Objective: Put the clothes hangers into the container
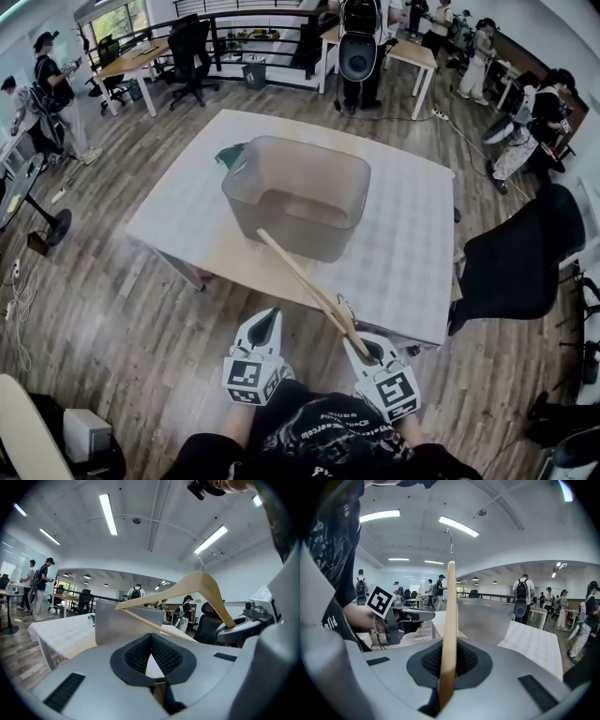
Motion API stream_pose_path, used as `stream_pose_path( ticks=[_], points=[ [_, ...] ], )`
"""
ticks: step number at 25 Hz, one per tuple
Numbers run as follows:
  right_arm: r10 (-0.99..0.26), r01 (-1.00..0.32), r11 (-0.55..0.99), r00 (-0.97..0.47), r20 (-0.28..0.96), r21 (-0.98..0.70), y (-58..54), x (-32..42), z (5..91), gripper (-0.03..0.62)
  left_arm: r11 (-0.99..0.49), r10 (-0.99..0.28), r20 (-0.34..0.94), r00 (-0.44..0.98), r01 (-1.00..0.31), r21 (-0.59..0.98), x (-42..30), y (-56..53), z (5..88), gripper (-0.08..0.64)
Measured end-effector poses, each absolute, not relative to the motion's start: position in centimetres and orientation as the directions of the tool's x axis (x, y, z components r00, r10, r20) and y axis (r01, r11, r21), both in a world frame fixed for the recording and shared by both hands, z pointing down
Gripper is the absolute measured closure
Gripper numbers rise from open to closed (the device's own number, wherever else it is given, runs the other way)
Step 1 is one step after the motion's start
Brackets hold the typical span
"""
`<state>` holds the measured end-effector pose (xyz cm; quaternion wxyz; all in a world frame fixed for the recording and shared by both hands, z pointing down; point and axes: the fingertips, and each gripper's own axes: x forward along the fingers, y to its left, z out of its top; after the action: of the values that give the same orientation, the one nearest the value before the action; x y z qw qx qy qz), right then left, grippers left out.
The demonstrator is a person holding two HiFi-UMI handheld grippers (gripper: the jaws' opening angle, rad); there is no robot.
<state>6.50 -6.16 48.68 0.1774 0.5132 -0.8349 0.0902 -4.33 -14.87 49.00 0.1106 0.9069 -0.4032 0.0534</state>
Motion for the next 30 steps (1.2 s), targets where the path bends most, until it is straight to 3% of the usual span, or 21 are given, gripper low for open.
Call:
stream_pose_path(
  ticks=[11, 24, 30],
  points=[
    [-0.852, -0.879, 0.457, -0.390, 0.349, 0.133, -11.8, 3.6, 45.5, 0.584, -0.683, -0.688, 0.181, 0.702, -0.712, 0.163, -7.3, -22.8, 48.4, 0.540],
    [-0.855, -0.860, 0.502, -0.478, 0.202, 0.093, -17.5, 5.2, 40.2, 0.584, -0.660, -0.693, 0.206, 0.691, -0.723, 0.204, -7.0, -26.3, 47.8, 0.540],
    [-0.843, -0.851, 0.520, -0.496, 0.207, 0.076, -20.1, 7.1, 37.7, 0.584, -0.648, -0.714, 0.177, 0.677, -0.735, 0.200, -6.5, -27.7, 45.7, 0.540]
  ],
)
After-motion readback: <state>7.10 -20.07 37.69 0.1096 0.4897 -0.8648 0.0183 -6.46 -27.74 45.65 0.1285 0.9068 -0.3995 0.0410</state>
